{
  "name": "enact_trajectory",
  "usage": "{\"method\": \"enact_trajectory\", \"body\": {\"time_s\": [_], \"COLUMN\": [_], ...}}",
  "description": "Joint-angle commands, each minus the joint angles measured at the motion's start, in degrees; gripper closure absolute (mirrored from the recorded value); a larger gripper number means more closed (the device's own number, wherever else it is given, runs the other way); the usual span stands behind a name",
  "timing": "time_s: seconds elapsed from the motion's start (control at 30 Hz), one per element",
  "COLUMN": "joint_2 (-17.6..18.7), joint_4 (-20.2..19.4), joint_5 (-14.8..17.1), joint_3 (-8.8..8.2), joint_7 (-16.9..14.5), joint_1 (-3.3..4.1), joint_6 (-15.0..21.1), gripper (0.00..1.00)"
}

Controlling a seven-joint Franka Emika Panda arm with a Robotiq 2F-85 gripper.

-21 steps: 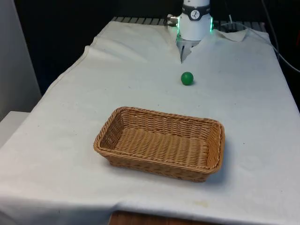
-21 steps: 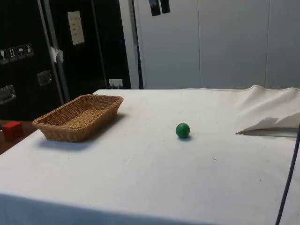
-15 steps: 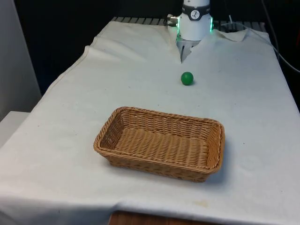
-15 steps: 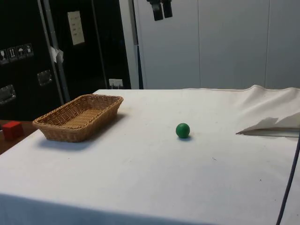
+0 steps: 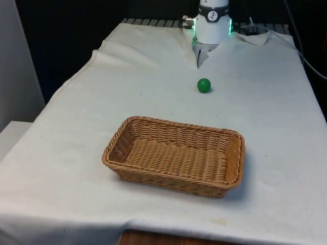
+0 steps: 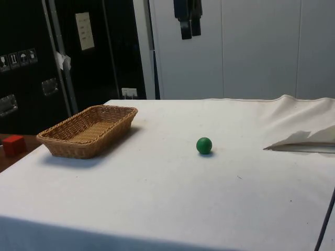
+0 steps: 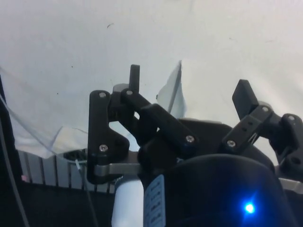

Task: Pick up the ball and place it into the basket.

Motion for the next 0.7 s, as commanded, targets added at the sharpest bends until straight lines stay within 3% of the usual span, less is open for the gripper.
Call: {"method": "enact_trajectory", "body": {"time_s": [0.0,0.17,0.4,0.43,0.67], "joint_2": [-0.52,-0.69,-0.80,-0.69,-0.57], "joint_4": [-0.92,-3.27,-7.22,-6.65,-10.54], "joint_5": [-0.46,0.00,-0.46,0.00,-0.46], "joint_3": [0.23,0.00,-0.06,-0.17,-0.52], "joint_7": [0.57,0.11,0.57,0.17,0.46], "joint_1": [-0.17,0.00,-0.23,0.00,-0.29], "joint_6": [1.26,3.55,9.45,8.31,14.50], "gripper": [0.00,0.00,0.00,0.00,0.00]}}
